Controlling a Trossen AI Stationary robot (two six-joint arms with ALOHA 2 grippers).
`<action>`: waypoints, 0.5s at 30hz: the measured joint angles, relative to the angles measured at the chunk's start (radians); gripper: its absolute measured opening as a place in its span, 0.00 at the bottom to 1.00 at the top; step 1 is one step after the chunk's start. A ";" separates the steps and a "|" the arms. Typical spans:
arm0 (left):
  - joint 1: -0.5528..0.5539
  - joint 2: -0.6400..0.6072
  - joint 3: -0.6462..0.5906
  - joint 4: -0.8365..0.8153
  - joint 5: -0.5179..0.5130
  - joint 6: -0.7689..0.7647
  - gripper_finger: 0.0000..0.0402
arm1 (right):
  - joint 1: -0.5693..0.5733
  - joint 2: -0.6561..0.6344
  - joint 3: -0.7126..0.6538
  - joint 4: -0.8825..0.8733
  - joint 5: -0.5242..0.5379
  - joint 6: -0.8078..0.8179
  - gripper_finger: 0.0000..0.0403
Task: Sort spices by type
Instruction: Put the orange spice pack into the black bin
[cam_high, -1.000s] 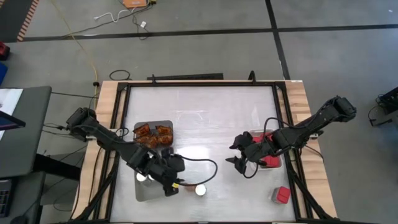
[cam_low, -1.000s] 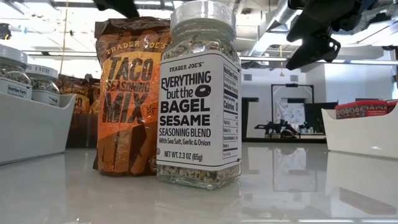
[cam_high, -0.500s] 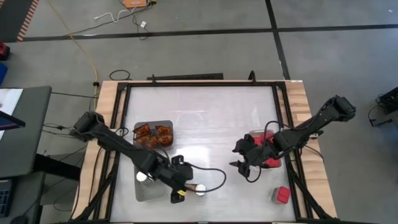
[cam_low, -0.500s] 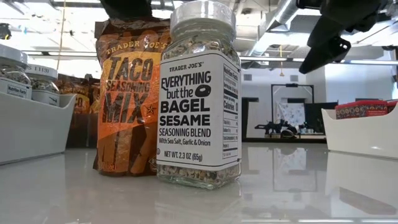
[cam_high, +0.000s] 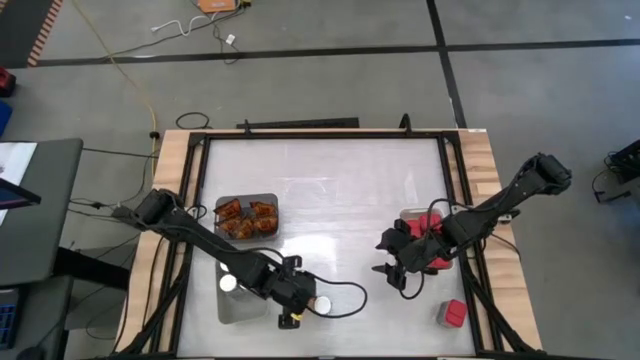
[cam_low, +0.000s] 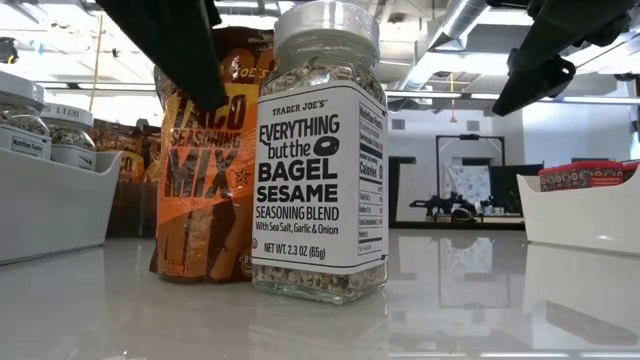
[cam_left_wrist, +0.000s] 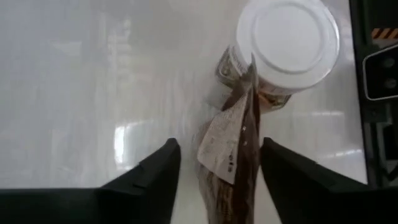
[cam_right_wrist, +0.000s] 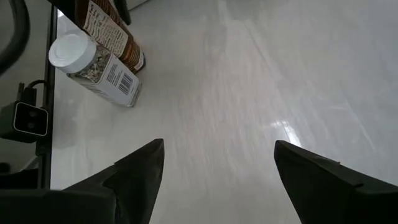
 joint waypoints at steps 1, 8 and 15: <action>0.000 0.000 0.000 0.001 0.004 -0.011 0.44 | 0.000 0.000 0.000 0.000 0.000 0.000 0.82; 0.018 -0.006 0.036 -0.016 0.035 -0.042 0.04 | 0.000 0.000 0.000 -0.005 0.001 -0.001 0.82; 0.074 -0.057 0.184 -0.285 0.033 -0.043 0.00 | -0.009 0.000 0.000 0.002 0.006 -0.028 0.82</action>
